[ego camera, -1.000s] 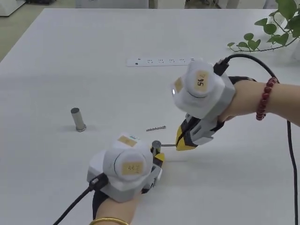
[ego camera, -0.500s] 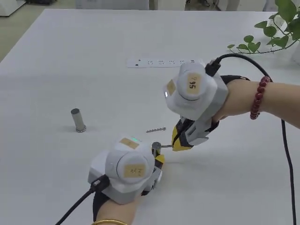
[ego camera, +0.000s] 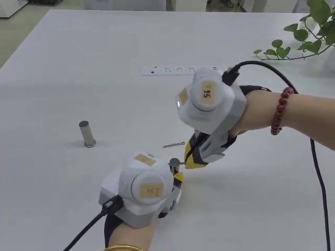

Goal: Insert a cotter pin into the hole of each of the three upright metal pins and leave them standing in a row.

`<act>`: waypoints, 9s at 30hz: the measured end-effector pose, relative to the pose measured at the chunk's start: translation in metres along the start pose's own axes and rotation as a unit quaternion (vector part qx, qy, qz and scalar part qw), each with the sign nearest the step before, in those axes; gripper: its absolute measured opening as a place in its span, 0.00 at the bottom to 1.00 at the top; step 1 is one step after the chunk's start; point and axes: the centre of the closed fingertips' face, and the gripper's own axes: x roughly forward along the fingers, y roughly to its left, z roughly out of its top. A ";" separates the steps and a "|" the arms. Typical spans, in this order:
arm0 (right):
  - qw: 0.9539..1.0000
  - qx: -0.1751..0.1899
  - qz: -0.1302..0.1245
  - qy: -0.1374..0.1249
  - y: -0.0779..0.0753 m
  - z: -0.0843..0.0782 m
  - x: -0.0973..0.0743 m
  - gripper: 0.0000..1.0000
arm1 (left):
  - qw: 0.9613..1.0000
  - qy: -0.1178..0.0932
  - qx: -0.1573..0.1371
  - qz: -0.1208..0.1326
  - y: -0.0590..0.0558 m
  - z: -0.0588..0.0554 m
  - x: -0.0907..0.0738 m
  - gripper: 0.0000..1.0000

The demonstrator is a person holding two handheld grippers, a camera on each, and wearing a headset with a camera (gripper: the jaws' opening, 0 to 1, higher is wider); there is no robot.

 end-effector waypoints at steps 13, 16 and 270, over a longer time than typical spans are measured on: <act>1.000 0.008 -0.001 -0.024 0.002 0.010 0.000 0.05 | 1.000 0.000 -0.002 0.004 0.000 0.000 0.000 0.11; 0.999 0.021 -0.001 -0.033 0.002 0.011 -0.004 0.06 | 1.000 -0.001 -0.003 0.004 0.000 0.000 0.001 0.11; 0.914 0.229 -0.171 -0.289 -0.076 0.030 -0.020 0.14 | 0.998 -0.041 -0.033 -0.030 0.029 0.013 -0.103 0.90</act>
